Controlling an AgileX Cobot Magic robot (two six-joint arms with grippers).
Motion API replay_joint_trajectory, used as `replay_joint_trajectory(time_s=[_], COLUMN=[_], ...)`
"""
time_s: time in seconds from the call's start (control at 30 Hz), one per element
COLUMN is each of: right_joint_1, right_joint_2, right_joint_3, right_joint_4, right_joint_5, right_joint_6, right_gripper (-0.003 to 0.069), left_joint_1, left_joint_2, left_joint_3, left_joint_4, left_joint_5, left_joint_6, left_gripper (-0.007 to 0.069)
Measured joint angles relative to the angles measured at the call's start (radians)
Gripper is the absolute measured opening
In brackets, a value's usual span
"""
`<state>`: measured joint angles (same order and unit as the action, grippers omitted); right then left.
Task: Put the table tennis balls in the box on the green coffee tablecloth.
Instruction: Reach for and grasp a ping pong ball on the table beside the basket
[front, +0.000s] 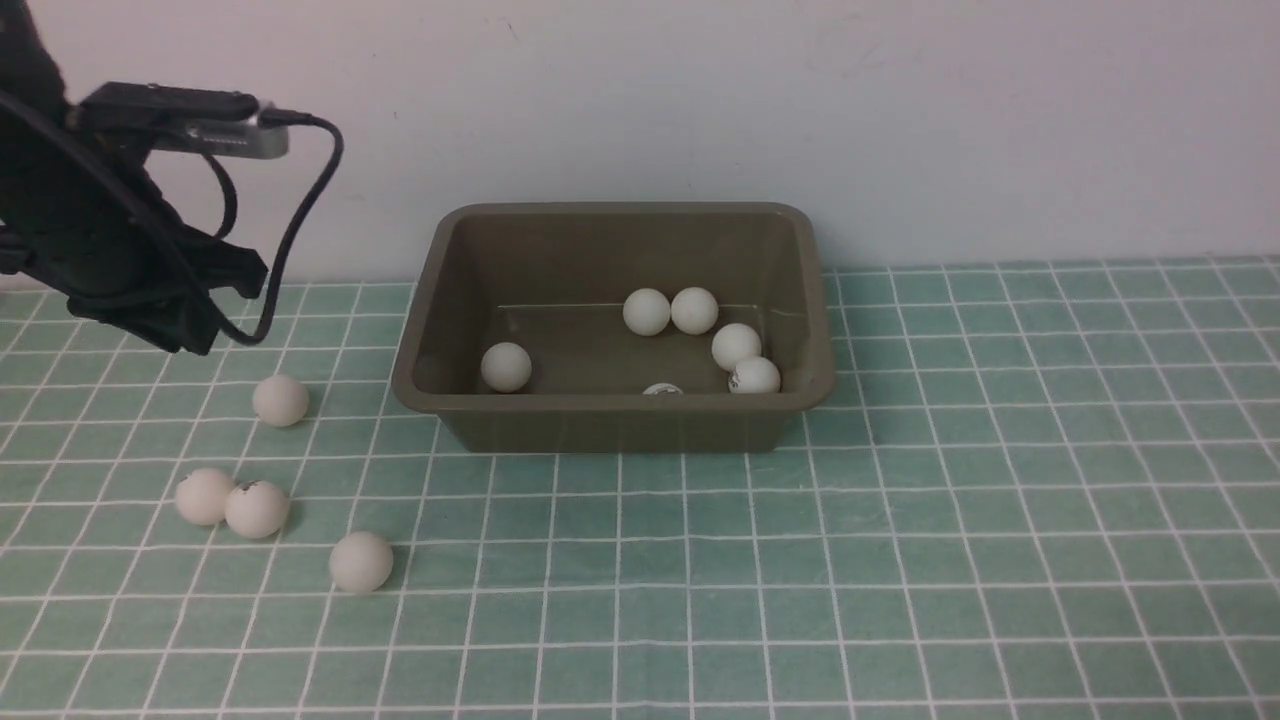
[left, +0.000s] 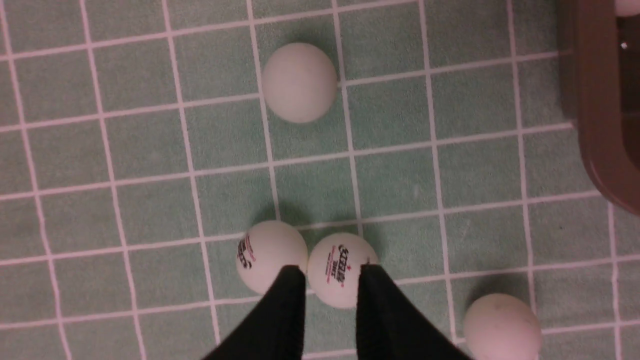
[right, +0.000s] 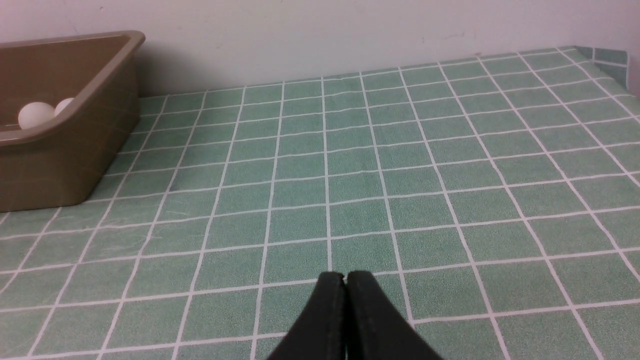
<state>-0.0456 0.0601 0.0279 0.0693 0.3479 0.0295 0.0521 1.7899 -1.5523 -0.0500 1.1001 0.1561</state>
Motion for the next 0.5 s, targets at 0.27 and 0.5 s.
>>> replay_joint_trajectory(time_s=[0.27, 0.5], right_joint_1=[0.0, 0.0], right_joint_2=[0.0, 0.0], right_joint_3=[0.0, 0.0], right_joint_4=[0.0, 0.0], right_joint_5=[0.0, 0.0], right_joint_6=[0.0, 0.0], right_gripper=[-0.001, -0.001], left_joint_1=[0.0, 0.0], left_joint_2=[0.218, 0.277], left_joint_3=[-0.211, -0.266], left_joint_4=[0.003, 0.006], left_joint_5=[0.074, 0.058], left_joint_6=[0.0, 0.009], left_gripper=[0.0258, 0.0397])
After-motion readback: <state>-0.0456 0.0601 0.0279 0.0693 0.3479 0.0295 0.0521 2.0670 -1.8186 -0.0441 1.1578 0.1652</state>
